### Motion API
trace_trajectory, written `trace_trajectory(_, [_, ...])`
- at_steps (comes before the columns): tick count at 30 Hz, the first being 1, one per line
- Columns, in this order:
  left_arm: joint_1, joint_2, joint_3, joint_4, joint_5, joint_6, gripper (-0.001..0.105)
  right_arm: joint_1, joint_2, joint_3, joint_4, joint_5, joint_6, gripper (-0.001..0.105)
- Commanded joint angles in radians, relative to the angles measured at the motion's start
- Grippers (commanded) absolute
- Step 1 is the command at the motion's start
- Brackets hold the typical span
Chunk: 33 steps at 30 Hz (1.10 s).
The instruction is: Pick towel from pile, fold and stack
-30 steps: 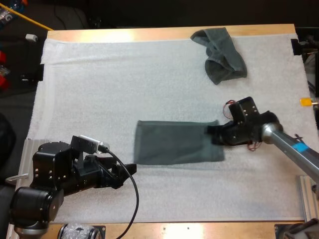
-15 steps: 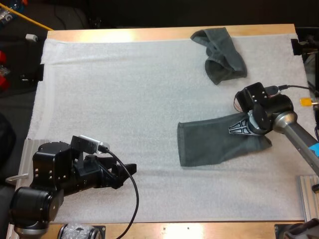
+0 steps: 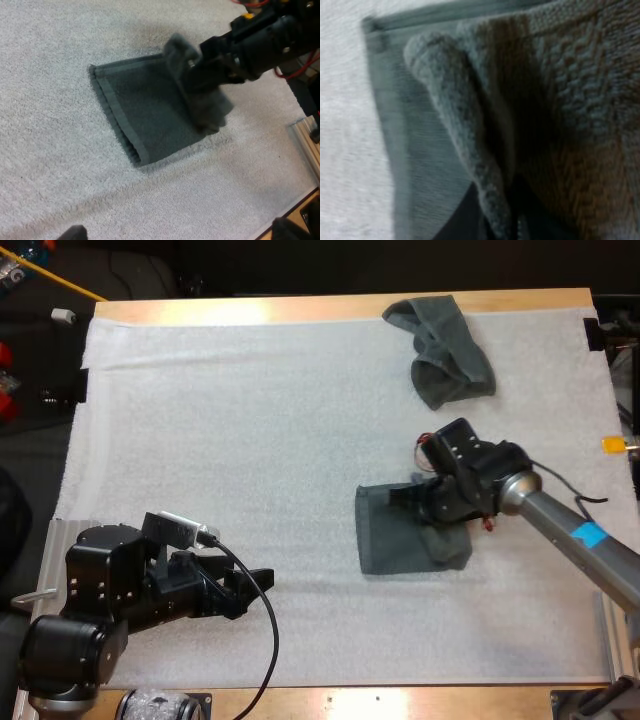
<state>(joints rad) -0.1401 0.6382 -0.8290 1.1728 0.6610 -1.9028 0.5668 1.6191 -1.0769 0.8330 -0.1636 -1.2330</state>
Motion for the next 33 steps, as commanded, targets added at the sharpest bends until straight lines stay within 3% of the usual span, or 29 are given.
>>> trace_trajectory(1, [-0.005, 0.001, -0.006, 0.004, 0.008, 0.0, 0.069, 0.013, 0.008, -0.006, -0.027, -0.024, 0.038, 0.0])
trace_trajectory(7, [-0.005, 0.001, -0.006, 0.004, 0.008, 0.0, 0.069, 0.053, 0.065, -0.006, -0.106, -0.106, 0.094, 0.0])
trace_trajectory(13, [-0.005, 0.001, -0.006, 0.004, 0.008, 0.0, 0.069, 0.055, 0.109, -0.006, -0.125, -0.111, 0.093, 0.001])
trace_trajectory(15, [-0.005, 0.001, -0.006, 0.004, 0.008, 0.0, 0.069, 0.055, 0.111, -0.006, -0.13, -0.112, 0.093, 0.009])
trace_trajectory(17, [-0.005, 0.001, -0.006, 0.004, 0.008, 0.0, 0.069, 0.055, 0.11, -0.006, -0.147, -0.133, 0.093, 0.025])
trace_trajectory(19, [-0.005, 0.001, -0.006, 0.004, 0.008, 0.0, 0.069, 0.055, 0.11, -0.006, -0.176, -0.213, 0.088, 0.046])
trace_trajectory(21, [-0.005, 0.001, -0.006, 0.004, 0.008, 0.0, 0.069, 0.056, 0.107, -0.006, -0.186, -0.277, 0.067, 0.057])
trace_trajectory(33, [-0.005, 0.001, -0.006, 0.004, 0.008, 0.0, 0.069, 0.136, 0.095, 0.004, -0.112, -0.182, 0.042, 0.059])
